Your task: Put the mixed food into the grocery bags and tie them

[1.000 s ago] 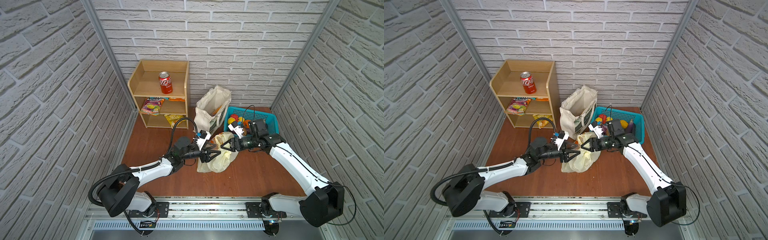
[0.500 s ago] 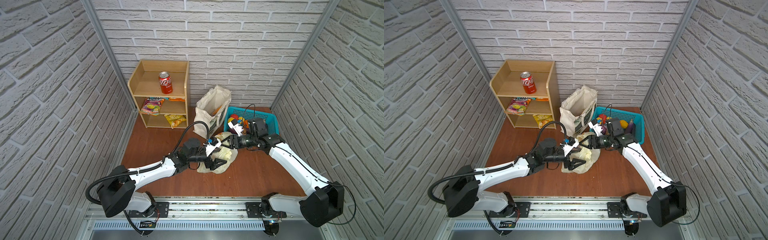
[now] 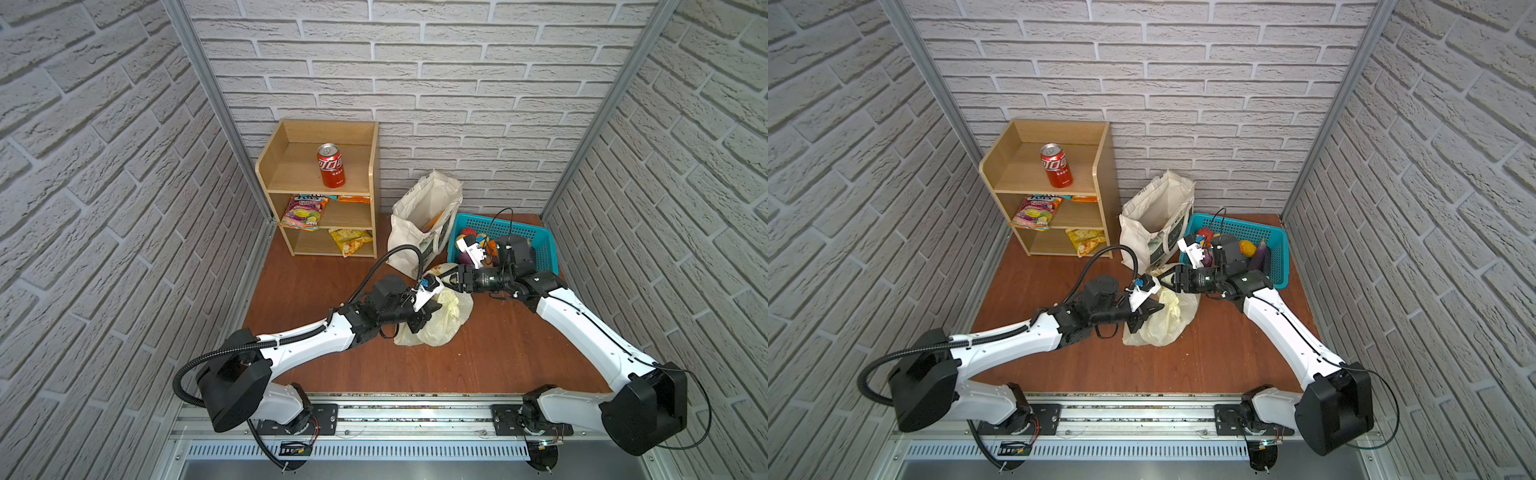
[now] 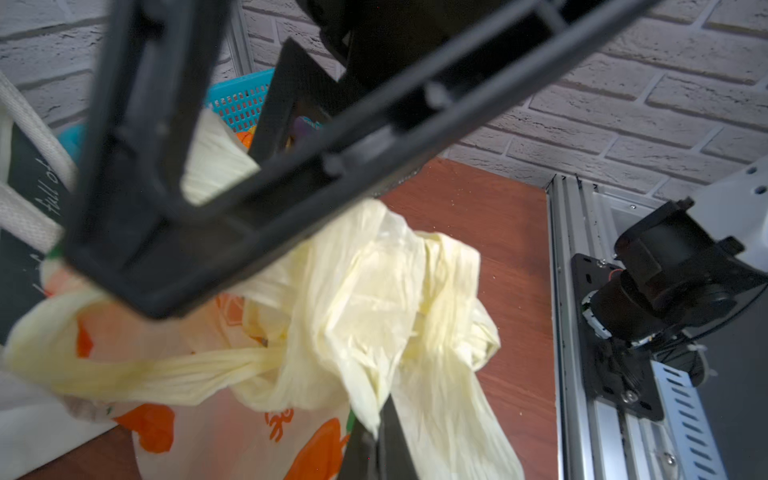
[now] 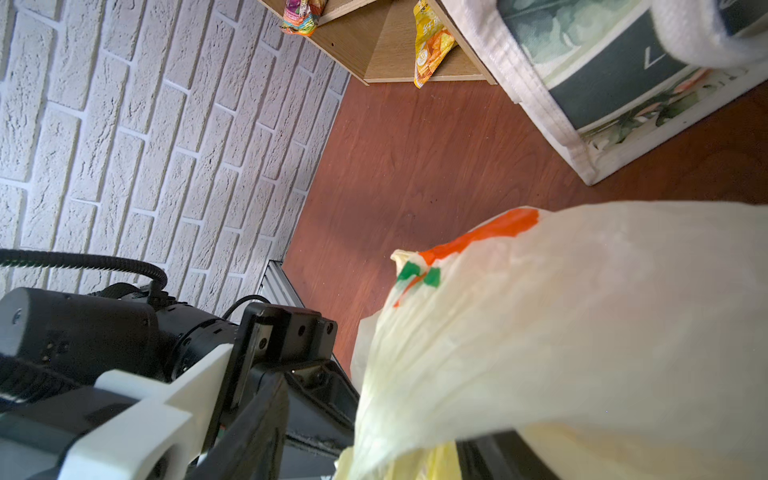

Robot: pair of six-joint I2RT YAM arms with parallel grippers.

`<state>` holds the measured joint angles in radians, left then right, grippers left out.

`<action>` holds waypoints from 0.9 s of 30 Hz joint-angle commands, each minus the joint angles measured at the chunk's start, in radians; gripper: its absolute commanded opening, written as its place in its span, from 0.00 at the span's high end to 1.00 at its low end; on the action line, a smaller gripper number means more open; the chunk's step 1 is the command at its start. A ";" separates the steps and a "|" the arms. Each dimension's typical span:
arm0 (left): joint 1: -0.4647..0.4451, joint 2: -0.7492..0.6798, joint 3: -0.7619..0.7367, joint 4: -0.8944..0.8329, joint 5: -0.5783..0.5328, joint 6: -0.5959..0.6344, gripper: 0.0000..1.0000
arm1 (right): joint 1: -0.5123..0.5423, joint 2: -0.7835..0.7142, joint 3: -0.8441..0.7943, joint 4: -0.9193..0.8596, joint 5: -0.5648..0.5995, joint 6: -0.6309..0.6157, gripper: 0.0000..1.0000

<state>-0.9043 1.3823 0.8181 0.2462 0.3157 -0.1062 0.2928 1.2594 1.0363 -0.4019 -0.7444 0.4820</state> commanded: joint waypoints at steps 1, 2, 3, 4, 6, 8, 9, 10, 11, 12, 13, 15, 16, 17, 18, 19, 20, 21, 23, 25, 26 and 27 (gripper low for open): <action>0.023 -0.020 0.001 0.056 -0.017 -0.004 1.00 | 0.006 -0.038 -0.023 0.055 0.035 0.027 0.37; 0.029 -0.026 -0.007 0.074 -0.013 -0.013 1.00 | 0.006 -0.042 -0.027 0.057 0.037 0.027 0.37; 0.037 -0.035 -0.017 0.095 -0.006 -0.023 1.00 | 0.006 -0.047 -0.031 0.054 0.040 0.027 0.37; 0.047 -0.041 -0.025 0.115 0.004 -0.036 1.00 | 0.005 -0.053 -0.035 0.052 0.042 0.026 0.36; 0.069 -0.058 -0.052 0.171 0.030 -0.070 1.00 | 0.006 -0.064 -0.038 0.041 0.044 0.020 0.36; 0.103 -0.071 -0.080 0.243 0.074 -0.124 1.00 | 0.006 -0.075 -0.039 0.026 0.045 0.009 0.35; 0.123 -0.075 -0.095 0.289 0.102 -0.155 1.00 | 0.006 -0.078 -0.039 0.020 0.045 0.006 0.35; 0.143 -0.075 -0.107 0.332 0.139 -0.186 1.00 | 0.006 -0.083 -0.041 0.017 0.043 0.002 0.35; 0.162 -0.073 -0.114 0.365 0.166 -0.215 1.00 | 0.006 -0.088 -0.041 0.015 0.043 0.000 0.35; 0.176 -0.070 -0.117 0.393 0.195 -0.241 1.00 | 0.006 -0.092 -0.041 0.014 0.042 -0.002 0.35; 0.186 -0.068 -0.118 0.408 0.213 -0.259 1.00 | 0.006 -0.096 -0.039 0.012 0.040 -0.004 0.35; 0.195 -0.066 -0.112 0.413 0.244 -0.269 1.00 | 0.006 -0.101 -0.035 0.011 0.041 -0.006 0.35; 0.197 -0.063 -0.109 0.415 0.260 -0.276 1.00 | 0.006 -0.102 -0.032 0.009 0.042 -0.008 0.34; 0.200 -0.061 -0.107 0.420 0.268 -0.285 1.00 | 0.006 -0.102 -0.028 0.008 0.042 -0.009 0.34; 0.203 -0.059 -0.107 0.430 0.276 -0.293 1.00 | 0.006 -0.103 -0.023 0.005 0.041 -0.012 0.34; 0.206 -0.056 -0.110 0.443 0.283 -0.304 1.00 | 0.006 -0.102 -0.019 0.002 0.043 -0.016 0.35; 0.210 -0.053 -0.112 0.457 0.292 -0.315 1.00 | 0.006 -0.103 -0.017 0.002 0.043 -0.017 0.35; 0.214 -0.048 -0.114 0.475 0.302 -0.331 1.00 | 0.005 -0.103 -0.016 0.003 0.045 -0.019 0.34; 0.224 -0.038 -0.118 0.500 0.321 -0.358 1.00 | 0.006 -0.108 -0.014 0.007 0.048 -0.019 0.35; 0.232 -0.024 -0.123 0.523 0.339 -0.381 1.00 | 0.002 -0.116 -0.012 0.006 0.060 -0.017 0.35; 0.236 -0.017 -0.123 0.529 0.347 -0.389 1.00 | 0.001 -0.121 -0.011 0.007 0.064 -0.017 0.35; 0.241 -0.010 -0.123 0.532 0.357 -0.395 1.00 | -0.001 -0.129 -0.012 0.012 0.069 -0.015 0.35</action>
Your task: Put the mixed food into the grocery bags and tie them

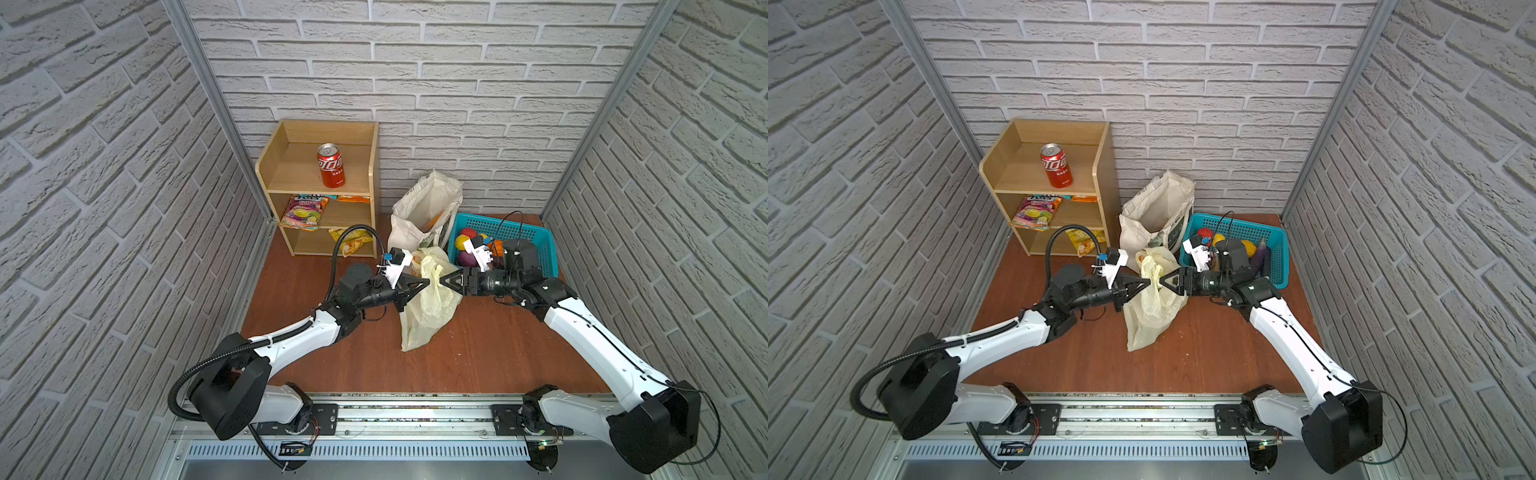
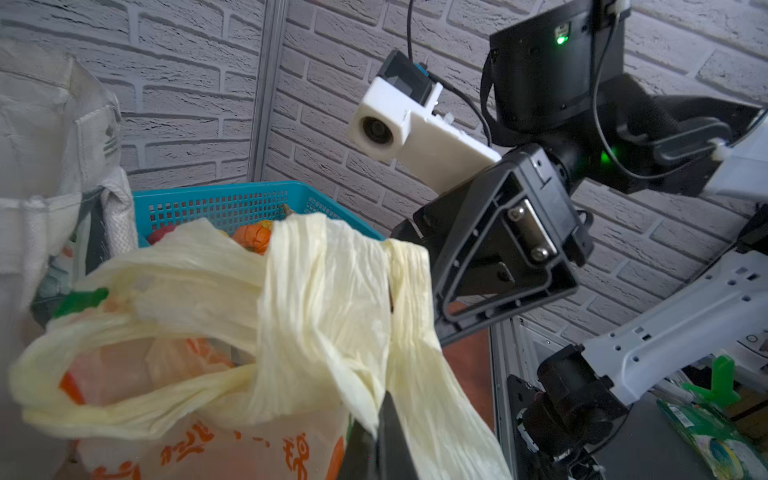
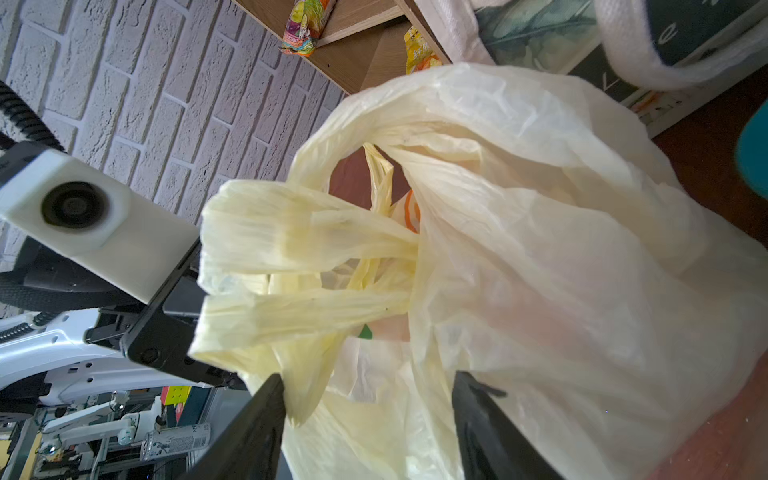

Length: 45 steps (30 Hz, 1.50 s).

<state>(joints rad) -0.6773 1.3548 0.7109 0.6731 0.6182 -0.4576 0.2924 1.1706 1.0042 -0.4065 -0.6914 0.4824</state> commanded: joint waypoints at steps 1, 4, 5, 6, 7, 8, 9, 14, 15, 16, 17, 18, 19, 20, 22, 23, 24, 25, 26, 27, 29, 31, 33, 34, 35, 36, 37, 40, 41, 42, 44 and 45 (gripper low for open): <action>0.017 0.025 -0.016 0.104 0.061 -0.047 1.00 | -0.002 -0.048 0.021 0.022 0.021 -0.011 0.35; 0.018 0.039 -0.015 0.070 0.064 -0.027 1.00 | -0.010 -0.075 0.023 0.025 0.045 -0.008 0.35; 0.017 0.041 -0.015 0.049 0.062 -0.014 1.00 | -0.011 -0.084 0.023 0.029 0.056 -0.005 0.35; 0.018 0.043 -0.012 0.022 0.062 0.001 1.00 | -0.012 -0.097 0.022 0.029 0.074 0.002 0.35; 0.016 0.044 -0.013 0.002 0.057 0.015 1.00 | -0.012 -0.108 0.026 0.026 0.093 0.002 0.35; 0.018 0.044 -0.014 -0.012 0.053 0.026 1.00 | -0.012 -0.116 0.027 0.026 0.103 0.002 0.35; 0.018 0.044 -0.016 -0.031 0.047 0.036 1.00 | -0.013 -0.120 0.027 0.030 0.111 0.001 0.35; 0.015 0.044 -0.005 -0.125 0.034 0.095 1.00 | -0.012 -0.076 0.052 0.021 0.074 -0.032 0.34; 0.012 0.042 0.001 -0.146 0.028 0.106 1.00 | -0.009 -0.051 0.072 -0.002 0.057 -0.049 0.34; 0.007 0.041 0.007 -0.167 0.023 0.121 1.00 | -0.006 -0.024 0.094 -0.030 0.050 -0.062 0.34; 0.004 0.040 0.010 -0.184 0.017 0.133 1.00 | 0.001 -0.005 0.112 -0.044 0.047 -0.074 0.34; 0.000 0.040 0.017 -0.198 0.014 0.142 1.00 | 0.012 0.014 0.127 -0.052 0.051 -0.085 0.34; -0.003 0.042 0.021 -0.206 0.013 0.148 1.00 | 0.022 0.029 0.141 -0.059 0.058 -0.094 0.34; -0.007 0.045 0.025 -0.216 0.011 0.153 1.00 | 0.035 0.049 0.162 -0.075 0.070 -0.107 0.34; -0.013 0.046 0.033 -0.230 0.007 0.161 1.00 | 0.060 0.092 0.205 -0.117 0.093 -0.136 0.34; -0.016 0.048 0.036 -0.234 0.003 0.166 1.00 | 0.072 0.114 0.226 -0.135 0.107 -0.149 0.34; -0.019 0.049 0.037 -0.237 0.002 0.168 1.00 | 0.087 0.133 0.245 -0.164 0.121 -0.163 0.34; -0.020 0.048 0.039 -0.240 0.000 0.171 1.00 | 0.098 0.148 0.256 -0.172 0.129 -0.169 0.35; -0.022 0.047 0.040 -0.243 -0.001 0.173 1.00 | 0.108 0.168 0.270 -0.184 0.136 -0.172 0.35; -0.024 0.046 0.039 -0.245 -0.004 0.176 1.00 | 0.118 0.188 0.283 -0.205 0.145 -0.179 0.36; -0.027 0.043 0.041 -0.253 -0.006 0.183 1.00 | 0.139 0.218 0.308 -0.238 0.170 -0.195 0.37; -0.030 0.037 0.039 -0.262 -0.008 0.190 1.00 | 0.155 0.238 0.317 -0.255 0.194 -0.200 0.40; -0.031 0.030 0.037 -0.268 -0.008 0.194 1.00 | 0.168 0.250 0.323 -0.273 0.213 -0.205 0.42; -0.031 0.024 0.034 -0.272 -0.007 0.198 1.00 | 0.176 0.256 0.324 -0.280 0.223 -0.207 0.43; -0.033 0.020 0.034 -0.278 -0.009 0.201 1.00 | 0.181 0.259 0.323 -0.283 0.226 -0.206 0.44; -0.033 0.015 0.032 -0.283 -0.011 0.205 1.00 | 0.187 0.267 0.321 -0.289 0.228 -0.206 0.45; -0.034 0.009 0.033 -0.288 -0.012 0.208 1.00 | 0.194 0.274 0.321 -0.294 0.228 -0.207 0.45; -0.038 -0.012 0.026 -0.299 -0.018 0.217 1.00 | 0.213 0.298 0.314 -0.295 0.227 -0.205 0.46; -0.039 -0.015 0.026 -0.303 -0.020 0.220 1.00 | 0.219 0.306 0.313 -0.296 0.225 -0.203 0.47; -0.040 -0.022 0.025 -0.308 -0.023 0.223 1.00 | 0.226 0.315 0.311 -0.295 0.222 -0.202 0.49; -0.045 -0.035 0.021 -0.315 -0.032 0.227 1.00 | 0.234 0.329 0.307 -0.289 0.205 -0.195 0.56; -0.048 -0.043 0.018 -0.316 -0.036 0.229 1.00 | 0.234 0.340 0.307 -0.284 0.187 -0.190 0.64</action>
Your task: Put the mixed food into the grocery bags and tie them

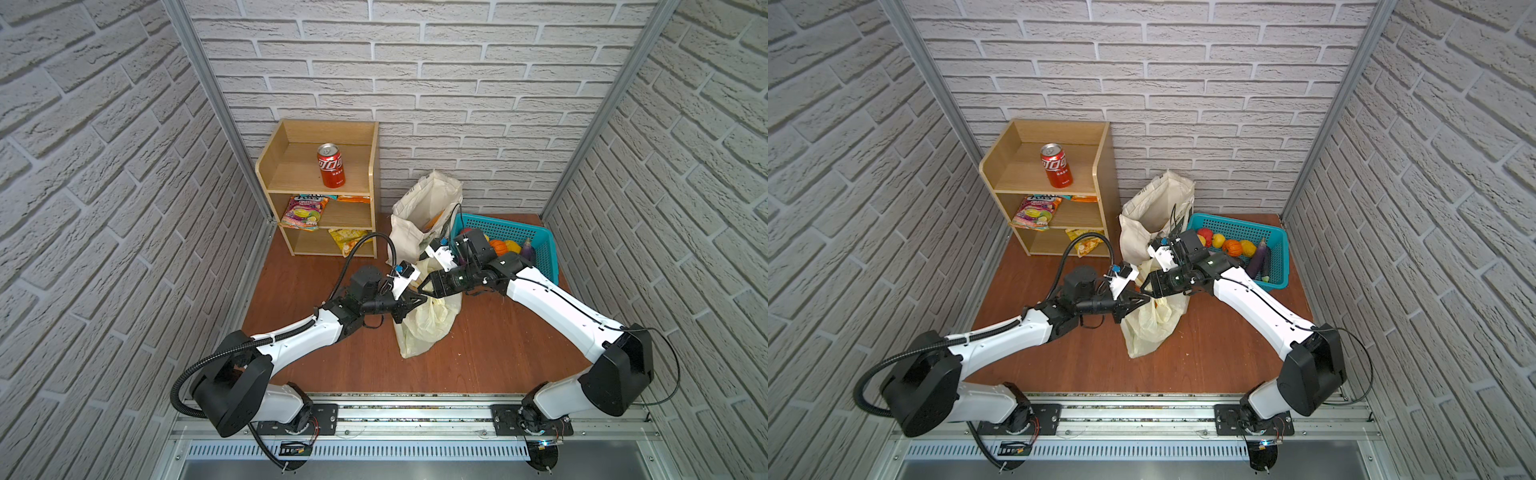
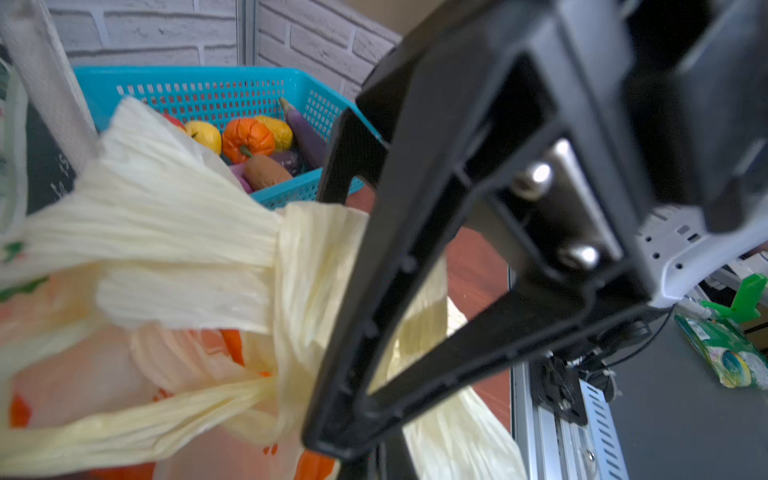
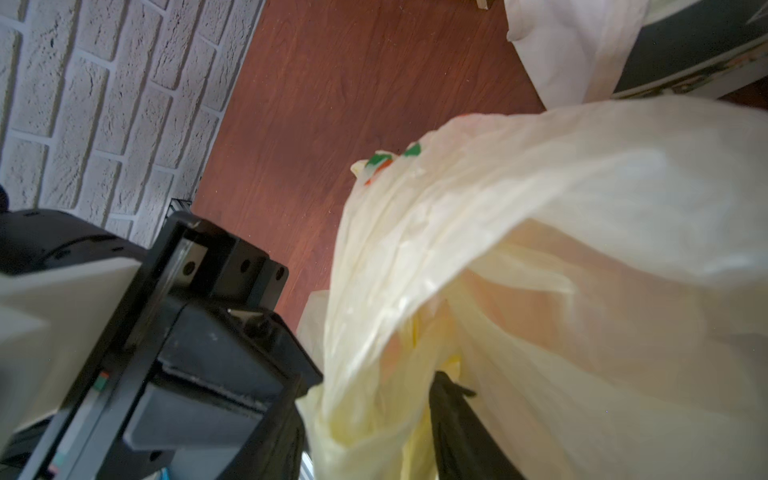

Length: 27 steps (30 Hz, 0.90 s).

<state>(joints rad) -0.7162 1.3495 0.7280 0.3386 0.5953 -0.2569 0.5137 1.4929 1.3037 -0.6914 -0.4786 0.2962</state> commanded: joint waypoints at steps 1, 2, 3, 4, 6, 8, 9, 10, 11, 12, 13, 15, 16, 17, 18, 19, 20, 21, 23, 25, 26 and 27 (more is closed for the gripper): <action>-0.012 -0.046 0.000 0.015 -0.015 0.030 1.00 | 0.012 0.029 0.009 0.003 -0.038 -0.002 0.72; -0.013 -0.052 0.000 0.008 -0.015 0.031 1.00 | 0.012 0.036 0.015 -0.002 -0.045 -0.002 0.80; -0.015 -0.062 -0.002 -0.003 -0.014 0.034 1.00 | 0.011 0.038 0.013 0.008 -0.050 -0.002 0.89; -0.017 -0.076 -0.005 -0.015 -0.018 0.036 1.00 | 0.006 0.030 0.002 0.030 -0.052 0.004 0.94; -0.016 -0.113 -0.027 -0.025 -0.045 0.036 0.80 | -0.014 0.012 -0.023 0.081 -0.086 0.019 0.94; -0.006 -0.167 -0.064 -0.025 -0.086 0.036 0.61 | -0.042 -0.011 -0.050 0.129 -0.129 0.039 0.94; 0.003 -0.196 -0.084 -0.029 -0.106 0.036 0.54 | -0.056 -0.024 -0.064 0.156 -0.158 0.041 0.94; 0.015 -0.225 -0.104 -0.029 -0.128 0.035 0.50 | -0.067 -0.041 -0.088 0.192 -0.185 0.050 0.94; 0.025 -0.248 -0.121 -0.024 -0.152 0.032 0.45 | -0.079 -0.056 -0.106 0.219 -0.206 0.059 0.95; 0.041 -0.268 -0.138 -0.010 -0.174 0.028 0.39 | -0.092 -0.071 -0.125 0.249 -0.237 0.066 0.94; 0.051 -0.284 -0.151 0.009 -0.192 0.022 0.35 | -0.103 -0.086 -0.143 0.275 -0.258 0.074 0.94; 0.062 -0.279 -0.153 0.028 -0.213 0.023 0.31 | -0.116 -0.103 -0.167 0.308 -0.290 0.080 0.94; 0.063 -0.259 -0.142 0.033 -0.214 0.028 0.30 | -0.121 -0.112 -0.178 0.329 -0.305 0.084 0.94; 0.063 -0.233 -0.129 0.037 -0.206 0.033 0.30 | -0.125 -0.117 -0.188 0.344 -0.316 0.089 0.95; 0.063 -0.198 -0.116 0.050 -0.191 0.033 0.29 | -0.128 -0.123 -0.198 0.363 -0.330 0.091 0.94; 0.061 -0.157 -0.106 0.072 -0.174 0.028 0.29 | -0.131 -0.126 -0.210 0.389 -0.345 0.100 0.95; 0.058 -0.123 -0.097 0.100 -0.157 0.021 0.29 | -0.132 -0.131 -0.219 0.409 -0.355 0.109 0.94; 0.053 -0.081 -0.088 0.134 -0.128 0.011 0.29 | -0.137 -0.135 -0.230 0.438 -0.363 0.119 0.94; 0.033 -0.010 -0.065 0.181 -0.078 -0.008 0.29 | -0.146 -0.139 -0.253 0.499 -0.377 0.148 0.94; -0.004 0.049 -0.048 0.229 -0.032 -0.023 0.33 | -0.160 -0.142 -0.287 0.579 -0.394 0.187 0.94; -0.017 0.071 -0.042 0.241 -0.015 -0.030 0.36 | -0.167 -0.143 -0.305 0.614 -0.400 0.205 0.94; -0.033 0.089 -0.038 0.253 -0.005 -0.037 0.40 | -0.177 -0.144 -0.328 0.669 -0.409 0.232 0.95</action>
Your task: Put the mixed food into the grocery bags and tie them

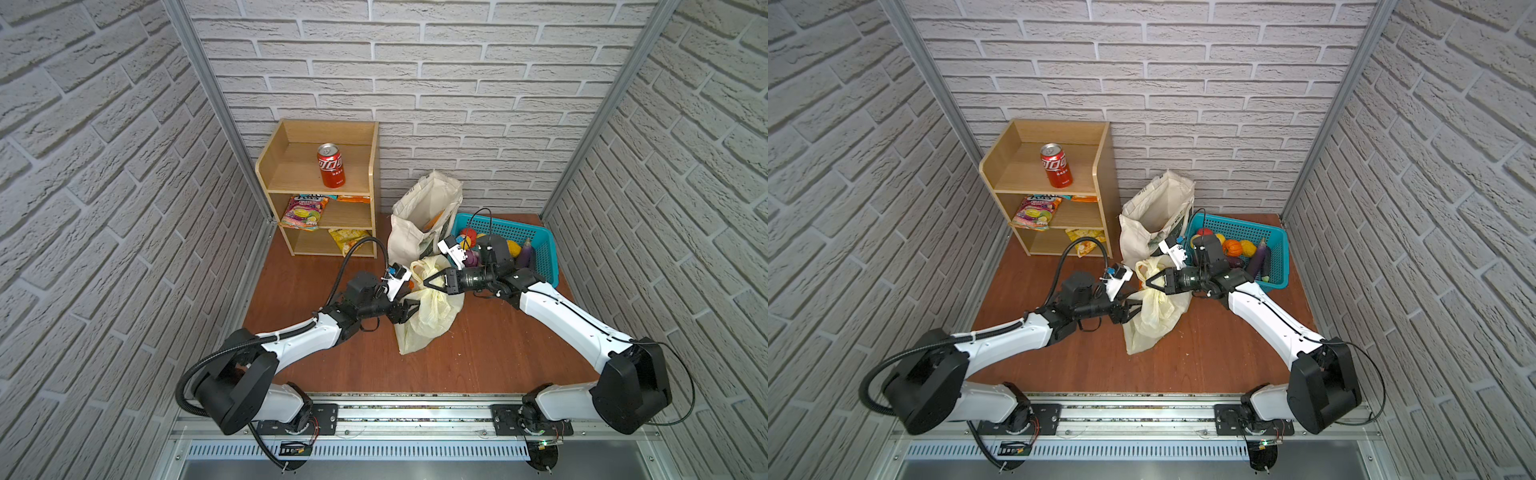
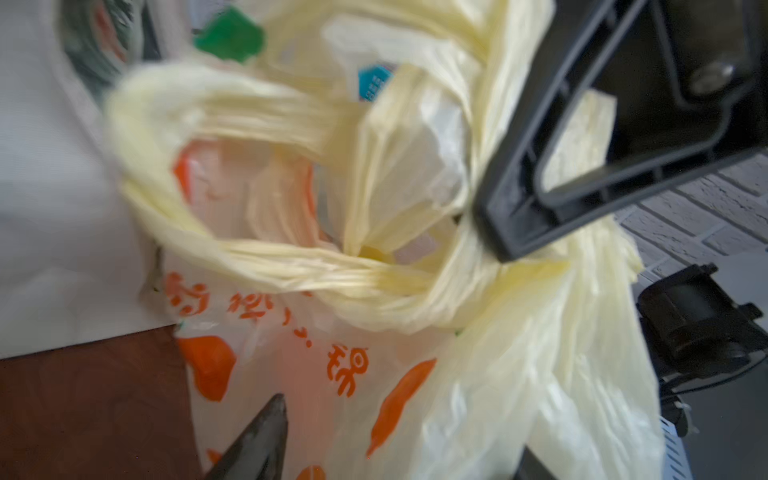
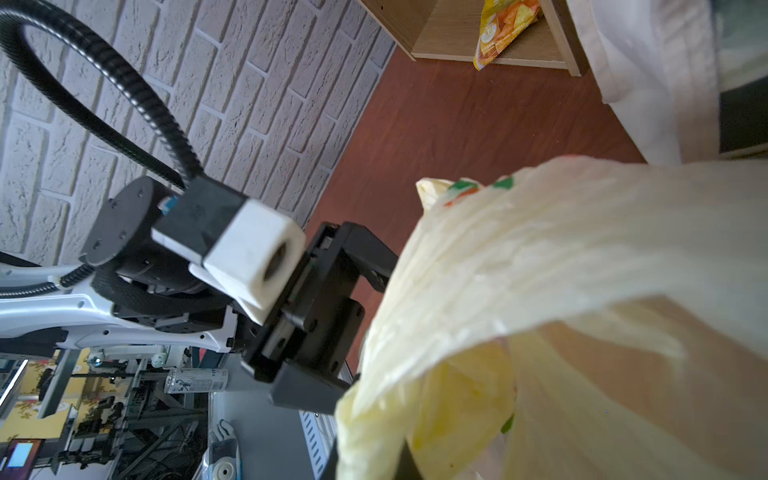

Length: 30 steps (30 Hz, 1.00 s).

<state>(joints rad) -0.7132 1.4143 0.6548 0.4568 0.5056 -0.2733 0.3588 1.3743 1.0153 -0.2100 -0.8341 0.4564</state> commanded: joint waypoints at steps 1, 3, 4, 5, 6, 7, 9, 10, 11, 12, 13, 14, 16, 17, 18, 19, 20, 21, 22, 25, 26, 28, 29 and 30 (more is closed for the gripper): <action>-0.049 0.038 0.033 0.155 0.087 -0.027 0.44 | -0.032 -0.028 -0.063 0.241 -0.063 0.101 0.94; -0.075 0.061 0.020 0.223 0.091 -0.058 0.52 | -0.048 -0.024 -0.096 0.322 -0.072 0.139 0.95; -0.086 0.078 0.020 0.263 0.102 -0.081 0.59 | -0.053 -0.020 -0.114 0.360 -0.076 0.157 0.95; -0.096 0.092 0.022 0.292 0.108 -0.099 0.66 | -0.055 -0.015 -0.123 0.392 -0.081 0.172 0.94; -0.109 0.103 0.026 0.319 0.108 -0.110 0.75 | -0.057 -0.009 -0.131 0.416 -0.082 0.184 0.94; -0.122 0.111 0.030 0.342 0.101 -0.122 0.81 | -0.060 0.000 -0.136 0.441 -0.082 0.194 0.94; -0.147 0.125 0.045 0.385 0.097 -0.137 0.90 | -0.060 0.020 -0.143 0.489 -0.081 0.220 0.94; -0.161 0.139 0.058 0.396 0.101 -0.143 0.96 | -0.060 0.031 -0.142 0.511 -0.082 0.231 0.94; -0.172 0.150 0.072 0.399 0.103 -0.142 0.99 | -0.060 0.040 -0.145 0.534 -0.084 0.243 0.94; -0.183 0.163 0.089 0.396 0.103 -0.136 1.00 | -0.060 0.054 -0.146 0.567 -0.087 0.261 0.94; -0.192 0.177 0.104 0.388 0.103 -0.129 1.00 | -0.060 0.068 -0.146 0.600 -0.092 0.283 0.93; -0.199 0.188 0.117 0.375 0.103 -0.117 1.00 | -0.060 0.080 -0.146 0.632 -0.095 0.303 0.92; -0.215 0.219 0.154 0.328 0.102 -0.082 1.00 | -0.060 0.107 -0.154 0.715 -0.102 0.353 0.89; -0.221 0.231 0.166 0.313 0.098 -0.070 1.00 | -0.060 0.118 -0.156 0.748 -0.106 0.376 0.89; -0.227 0.241 0.174 0.310 0.094 -0.063 1.00 | -0.060 0.130 -0.161 0.794 -0.110 0.404 0.89; -0.229 0.251 0.178 0.315 0.092 -0.063 1.00 | -0.060 0.140 -0.168 0.841 -0.114 0.433 0.90; -0.228 0.257 0.178 0.318 0.086 -0.065 1.00 | -0.060 0.149 -0.171 0.879 -0.121 0.454 0.91; -0.228 0.259 0.175 0.318 0.074 -0.060 1.00 | -0.060 0.157 -0.173 0.914 -0.127 0.475 0.92; -0.228 0.256 0.167 0.318 0.057 -0.057 0.99 | -0.061 0.163 -0.177 0.952 -0.135 0.496 0.93; -0.221 0.216 0.112 0.349 -0.001 -0.061 0.67 | -0.076 0.178 -0.181 1.041 -0.175 0.545 0.94; -0.216 0.200 0.089 0.366 -0.017 -0.068 0.63 | -0.084 0.180 -0.182 1.068 -0.186 0.561 0.94; -0.198 0.141 0.030 0.403 -0.044 -0.086 0.54 | -0.107 0.190 -0.181 1.166 -0.230 0.623 0.94; -0.189 0.112 0.004 0.416 -0.055 -0.096 0.50 | -0.116 0.198 -0.181 1.228 -0.250 0.658 0.94; -0.178 0.073 -0.029 0.428 -0.067 -0.107 0.48 | -0.128 0.212 -0.179 1.310 -0.269 0.710 0.94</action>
<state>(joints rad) -0.9154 1.5784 0.6800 0.7773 0.4850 -0.3634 0.2596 1.5715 0.8394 0.8146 -1.0309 1.0374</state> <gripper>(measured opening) 0.511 0.061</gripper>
